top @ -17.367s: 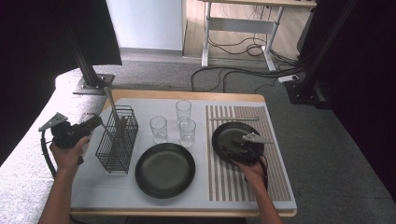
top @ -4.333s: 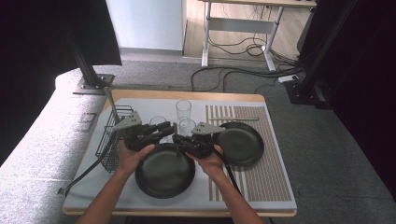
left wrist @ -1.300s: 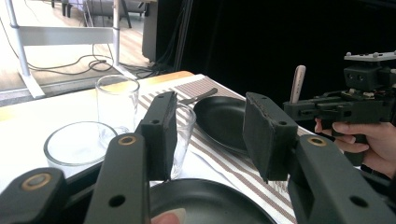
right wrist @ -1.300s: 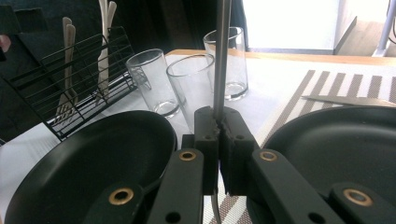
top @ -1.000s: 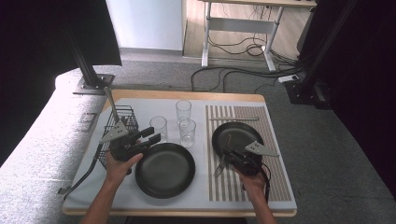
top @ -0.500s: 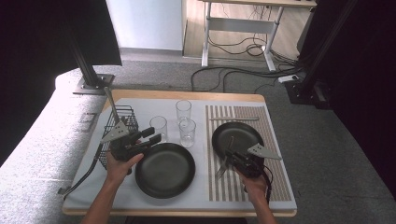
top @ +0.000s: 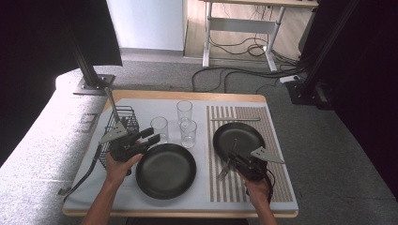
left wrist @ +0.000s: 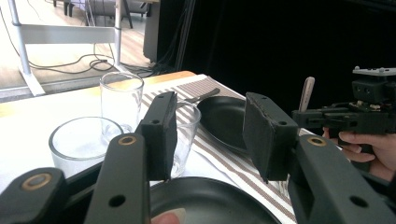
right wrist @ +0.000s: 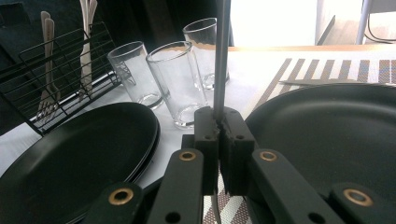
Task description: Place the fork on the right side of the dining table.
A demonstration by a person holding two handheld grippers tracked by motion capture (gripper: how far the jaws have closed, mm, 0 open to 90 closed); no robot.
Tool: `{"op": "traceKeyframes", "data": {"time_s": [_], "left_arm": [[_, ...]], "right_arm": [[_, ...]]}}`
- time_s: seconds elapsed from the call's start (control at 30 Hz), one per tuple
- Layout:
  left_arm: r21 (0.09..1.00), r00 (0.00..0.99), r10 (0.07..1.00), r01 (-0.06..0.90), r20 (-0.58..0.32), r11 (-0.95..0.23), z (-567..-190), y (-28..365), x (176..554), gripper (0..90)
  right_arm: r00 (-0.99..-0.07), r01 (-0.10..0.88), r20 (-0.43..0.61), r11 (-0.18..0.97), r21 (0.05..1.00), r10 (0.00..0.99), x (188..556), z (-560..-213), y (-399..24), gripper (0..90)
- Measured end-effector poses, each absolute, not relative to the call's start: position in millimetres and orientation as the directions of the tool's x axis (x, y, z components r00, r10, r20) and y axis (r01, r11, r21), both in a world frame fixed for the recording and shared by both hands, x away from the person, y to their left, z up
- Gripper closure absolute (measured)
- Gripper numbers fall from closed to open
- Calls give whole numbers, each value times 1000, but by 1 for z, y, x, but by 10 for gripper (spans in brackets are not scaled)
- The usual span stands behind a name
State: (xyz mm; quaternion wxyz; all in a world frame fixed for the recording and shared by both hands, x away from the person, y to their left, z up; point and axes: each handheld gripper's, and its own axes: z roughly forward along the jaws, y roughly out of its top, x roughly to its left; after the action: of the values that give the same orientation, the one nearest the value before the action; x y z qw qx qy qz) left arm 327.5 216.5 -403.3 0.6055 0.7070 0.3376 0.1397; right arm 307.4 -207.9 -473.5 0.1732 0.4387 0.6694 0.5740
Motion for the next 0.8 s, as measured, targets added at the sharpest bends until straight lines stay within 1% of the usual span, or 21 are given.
{"op": "traceKeyframes", "data": {"time_s": [0.8], "left_arm": [[949,732,647,313,-216,-38,-407,218,325,546]], "right_arm": [[-546,373,270,-58,926,793,304,-476,-210,861]]}}
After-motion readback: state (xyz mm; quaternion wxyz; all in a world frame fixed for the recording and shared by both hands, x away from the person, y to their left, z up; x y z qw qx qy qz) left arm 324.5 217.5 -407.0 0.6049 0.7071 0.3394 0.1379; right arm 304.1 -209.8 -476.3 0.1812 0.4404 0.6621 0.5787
